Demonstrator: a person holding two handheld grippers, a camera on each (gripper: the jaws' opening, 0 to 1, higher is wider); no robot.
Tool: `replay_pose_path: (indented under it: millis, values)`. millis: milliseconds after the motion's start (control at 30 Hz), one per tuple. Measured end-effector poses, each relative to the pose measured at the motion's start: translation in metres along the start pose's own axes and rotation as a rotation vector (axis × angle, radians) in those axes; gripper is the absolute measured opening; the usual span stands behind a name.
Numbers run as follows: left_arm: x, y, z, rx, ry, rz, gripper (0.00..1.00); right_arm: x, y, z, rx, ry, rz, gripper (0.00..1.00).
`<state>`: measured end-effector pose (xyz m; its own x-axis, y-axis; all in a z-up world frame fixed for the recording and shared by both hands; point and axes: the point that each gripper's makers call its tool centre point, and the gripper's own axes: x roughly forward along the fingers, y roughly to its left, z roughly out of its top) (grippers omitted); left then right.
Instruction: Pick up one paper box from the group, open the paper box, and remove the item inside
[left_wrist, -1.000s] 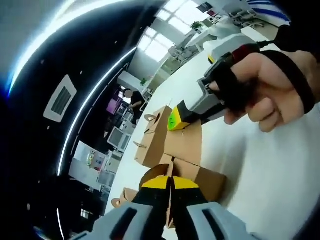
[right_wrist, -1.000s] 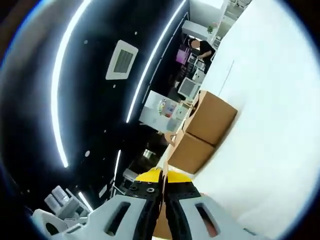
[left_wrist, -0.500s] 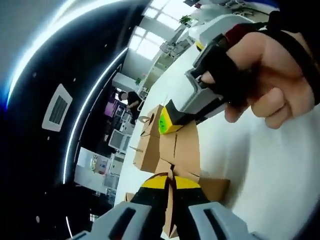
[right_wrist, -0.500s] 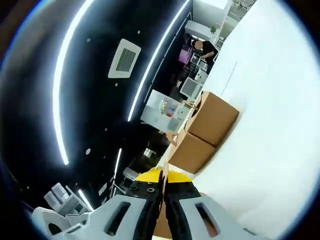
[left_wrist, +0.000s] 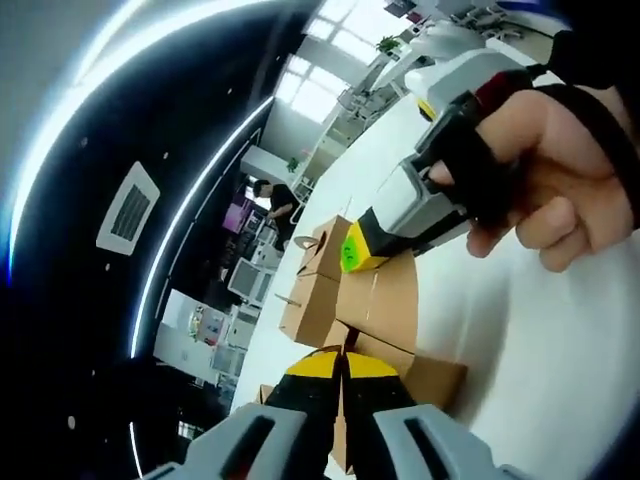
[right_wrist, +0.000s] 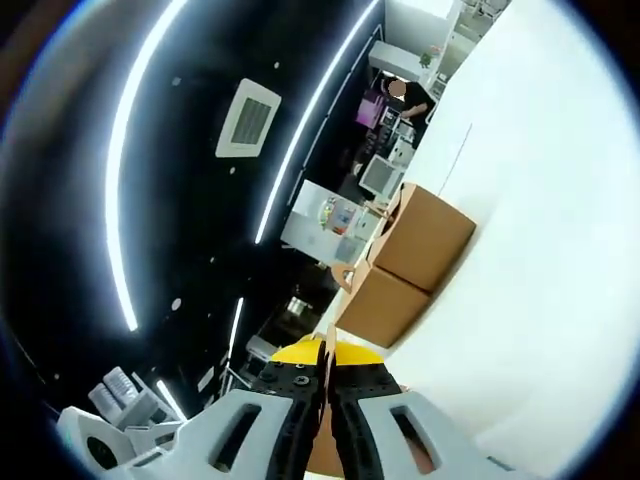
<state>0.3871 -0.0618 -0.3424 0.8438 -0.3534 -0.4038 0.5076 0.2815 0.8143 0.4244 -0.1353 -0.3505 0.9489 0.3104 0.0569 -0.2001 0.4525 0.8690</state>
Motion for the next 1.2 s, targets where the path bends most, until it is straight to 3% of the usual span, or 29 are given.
replay_pose_path:
  millis: [133,233,567,767,1200]
  values:
    - [0.004,-0.012,-0.001,0.07,0.011,-0.016,0.05,0.0,0.004,0.0,-0.008,-0.001,0.007,0.03]
    - [0.007,-0.012,0.003,0.126,0.0,0.009,0.08,0.0,0.005,0.001,-0.016,-0.001,0.011,0.03]
    - [0.014,-0.012,0.005,0.116,0.031,0.016,0.04,-0.001,0.005,-0.001,-0.021,0.006,0.013,0.03]
    - [0.01,-0.002,0.009,0.091,0.021,0.043,0.04,-0.001,0.0,0.0,-0.016,0.003,0.005,0.03]
    - [0.009,-0.005,0.008,0.08,0.015,0.033,0.04,-0.001,0.001,0.0,-0.016,0.002,0.011,0.03]
